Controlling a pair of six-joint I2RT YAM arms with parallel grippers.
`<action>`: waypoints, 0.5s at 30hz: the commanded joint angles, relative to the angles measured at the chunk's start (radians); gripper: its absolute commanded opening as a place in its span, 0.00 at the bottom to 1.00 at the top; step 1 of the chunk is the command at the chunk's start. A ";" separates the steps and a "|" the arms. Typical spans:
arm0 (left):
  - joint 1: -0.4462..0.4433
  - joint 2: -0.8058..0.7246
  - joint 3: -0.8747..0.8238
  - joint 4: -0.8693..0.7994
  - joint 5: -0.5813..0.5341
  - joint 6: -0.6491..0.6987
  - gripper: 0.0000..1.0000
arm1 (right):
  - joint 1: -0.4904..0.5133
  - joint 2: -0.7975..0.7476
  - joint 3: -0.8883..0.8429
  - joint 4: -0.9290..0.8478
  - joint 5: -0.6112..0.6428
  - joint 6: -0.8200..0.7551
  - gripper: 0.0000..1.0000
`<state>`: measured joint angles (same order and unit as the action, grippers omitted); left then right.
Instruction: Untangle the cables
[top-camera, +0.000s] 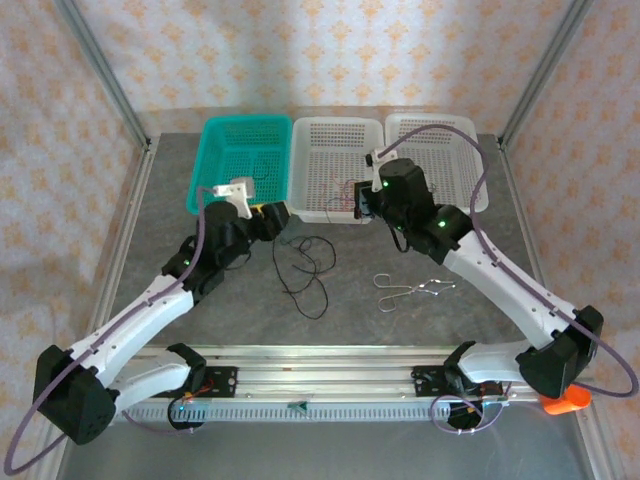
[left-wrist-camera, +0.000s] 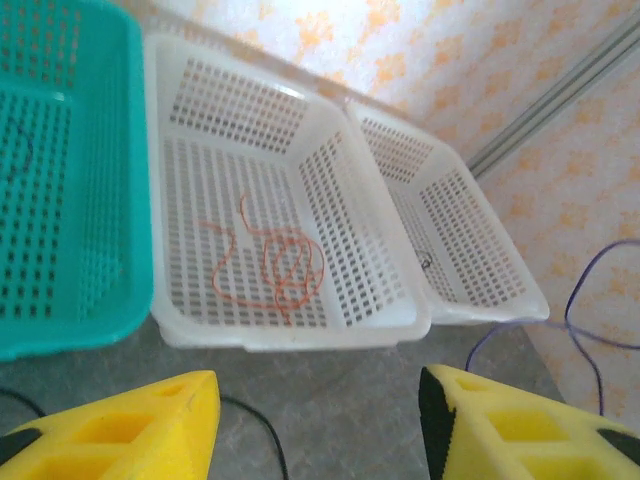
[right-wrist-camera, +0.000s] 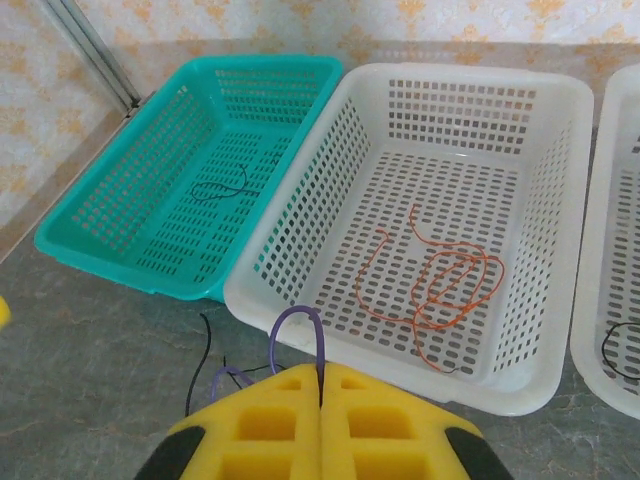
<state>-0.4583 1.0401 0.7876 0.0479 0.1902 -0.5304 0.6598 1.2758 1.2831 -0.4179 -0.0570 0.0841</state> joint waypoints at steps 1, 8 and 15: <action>0.038 0.028 0.069 -0.065 0.280 0.082 0.59 | -0.037 -0.008 0.030 -0.001 -0.206 -0.061 0.00; 0.038 0.081 0.123 -0.083 0.453 0.123 0.60 | -0.069 -0.021 0.006 0.029 -0.345 -0.093 0.00; 0.012 0.138 0.122 -0.039 0.608 0.107 0.60 | -0.069 -0.006 0.011 0.043 -0.395 -0.102 0.00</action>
<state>-0.4335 1.1656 0.8845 -0.0116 0.6899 -0.4427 0.5900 1.2762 1.2827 -0.4145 -0.4023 0.0032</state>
